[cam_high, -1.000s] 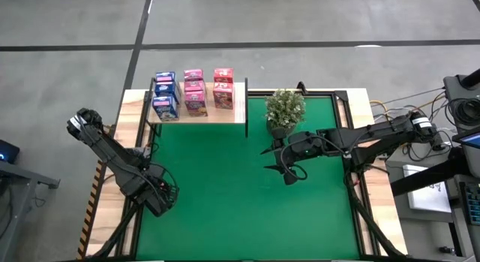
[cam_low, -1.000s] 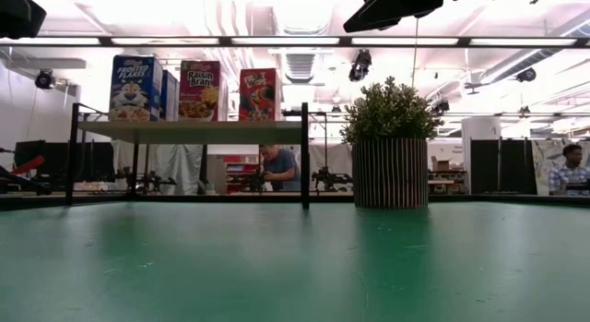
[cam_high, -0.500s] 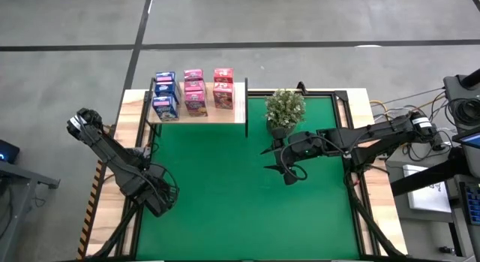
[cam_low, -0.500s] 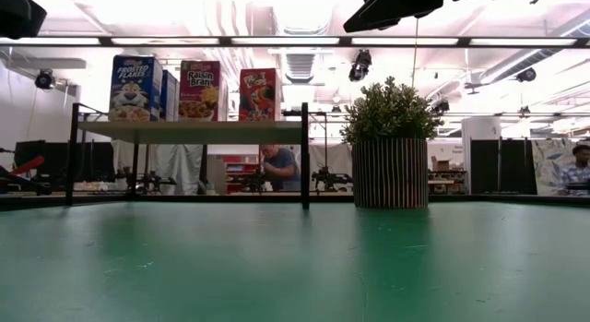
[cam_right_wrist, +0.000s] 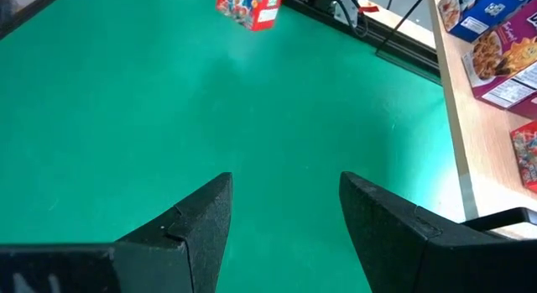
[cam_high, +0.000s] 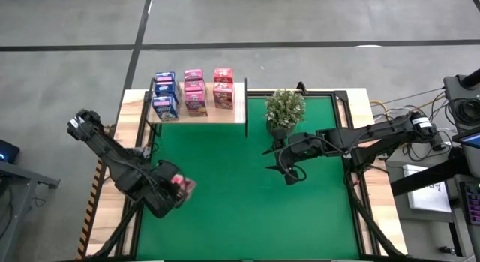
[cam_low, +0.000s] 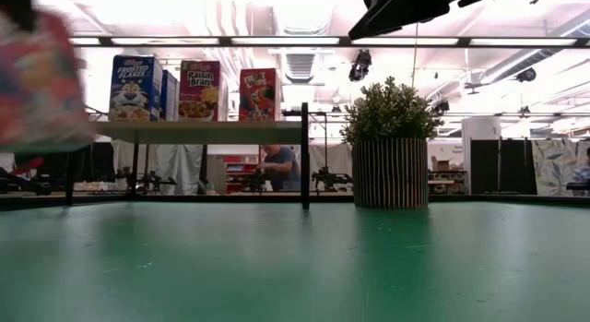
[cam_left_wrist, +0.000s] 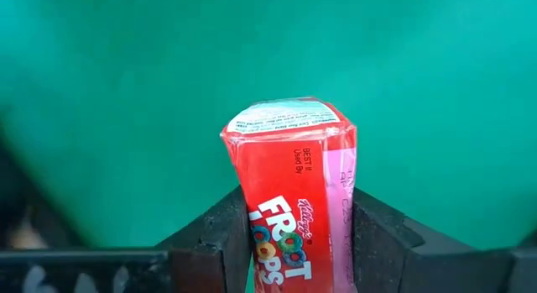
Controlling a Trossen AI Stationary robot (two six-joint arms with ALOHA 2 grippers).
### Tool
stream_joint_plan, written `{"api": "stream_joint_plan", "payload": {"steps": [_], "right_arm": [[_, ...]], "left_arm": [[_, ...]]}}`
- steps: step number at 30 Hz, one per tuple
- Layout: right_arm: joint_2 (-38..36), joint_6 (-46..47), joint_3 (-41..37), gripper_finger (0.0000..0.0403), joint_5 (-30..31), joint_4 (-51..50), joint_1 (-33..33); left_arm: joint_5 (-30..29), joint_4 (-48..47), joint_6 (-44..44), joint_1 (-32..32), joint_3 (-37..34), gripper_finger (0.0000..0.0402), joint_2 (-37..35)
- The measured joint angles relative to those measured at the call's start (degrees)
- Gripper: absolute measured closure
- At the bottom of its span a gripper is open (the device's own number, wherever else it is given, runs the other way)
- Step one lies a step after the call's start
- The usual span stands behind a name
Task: Stack cereal on shelf
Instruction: Put the red cereal box on the shelf
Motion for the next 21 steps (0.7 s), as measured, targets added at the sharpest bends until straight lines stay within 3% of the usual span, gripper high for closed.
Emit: {"api": "stream_joint_plan", "payload": {"steps": [4,13,21], "right_arm": [[0.0,-0.7,0.0,0.0193,0.0,-0.8,0.0],[-0.4,-1.6,0.0,0.0193,0.0,-2.9,0.0],[-0.9,-1.6,0.0,0.0193,0.0,-3.8,0.0]], "left_arm": [[-4.2,0.4,13.4,4.7,6.8,0.0263,2.5],[-4.0,-2.3,52.6,17.5,25.6,0.0263,11.5],[-4.3,-8.0,81.0,28.4,39.5,0.0263,18.1]]}}
